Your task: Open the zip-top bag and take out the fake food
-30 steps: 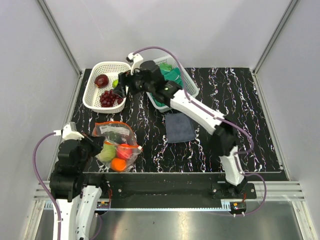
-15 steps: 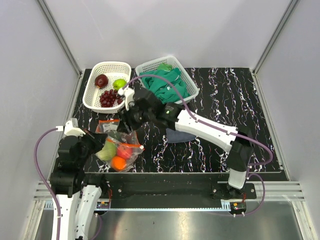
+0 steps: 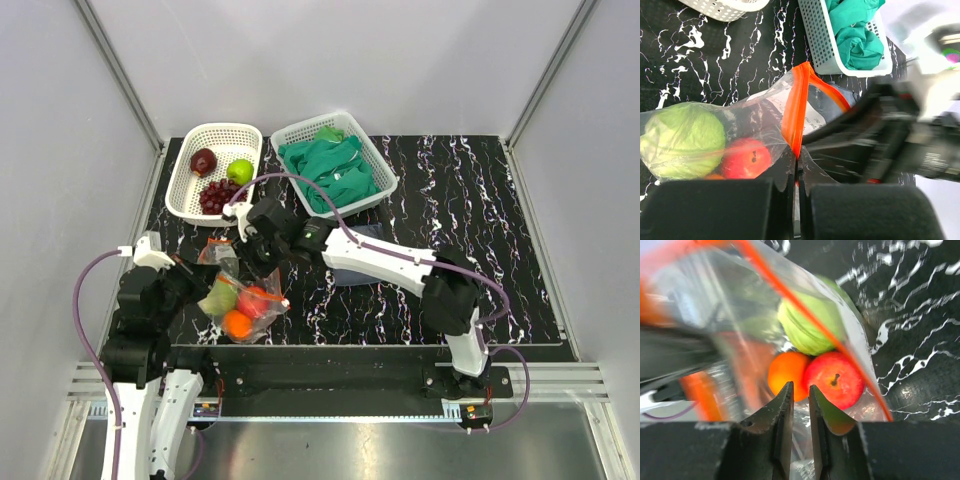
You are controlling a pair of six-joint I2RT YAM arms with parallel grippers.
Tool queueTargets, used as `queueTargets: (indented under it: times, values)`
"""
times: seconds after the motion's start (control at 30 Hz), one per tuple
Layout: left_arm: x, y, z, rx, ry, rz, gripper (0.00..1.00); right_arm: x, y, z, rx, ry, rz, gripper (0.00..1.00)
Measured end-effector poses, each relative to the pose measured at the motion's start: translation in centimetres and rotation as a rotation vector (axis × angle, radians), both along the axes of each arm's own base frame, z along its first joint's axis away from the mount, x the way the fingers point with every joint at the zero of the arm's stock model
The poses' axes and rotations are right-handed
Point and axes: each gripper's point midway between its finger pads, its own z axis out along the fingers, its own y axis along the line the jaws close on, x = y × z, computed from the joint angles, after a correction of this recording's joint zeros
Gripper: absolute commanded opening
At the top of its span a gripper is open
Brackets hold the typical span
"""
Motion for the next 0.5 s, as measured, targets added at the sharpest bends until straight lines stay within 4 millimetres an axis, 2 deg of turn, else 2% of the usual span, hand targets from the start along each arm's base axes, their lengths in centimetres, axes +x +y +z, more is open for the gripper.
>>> queueTargets:
  times: [0.07, 0.2, 0.33, 0.5]
  values:
    - [0.0, 0.0, 0.0, 0.001, 0.000, -0.002, 0.00, 0.0, 0.2, -1.8, -0.031, 0.020, 0.004, 0.27]
    - [0.2, -0.1, -0.1, 0.001, -0.006, -0.006, 0.00, -0.1, 0.3, -4.0, -0.066, 0.046, 0.012, 0.33]
    - [0.6, -0.2, -0.5, 0.000, -0.004, -0.010, 0.00, -0.3, 0.4, -4.8, -0.078, 0.061, 0.021, 0.41]
    - [0.7, -0.3, -0.8, -0.002, -0.002, -0.015, 0.00, -0.3, 0.5, -5.8, -0.094, 0.071, 0.026, 0.61]
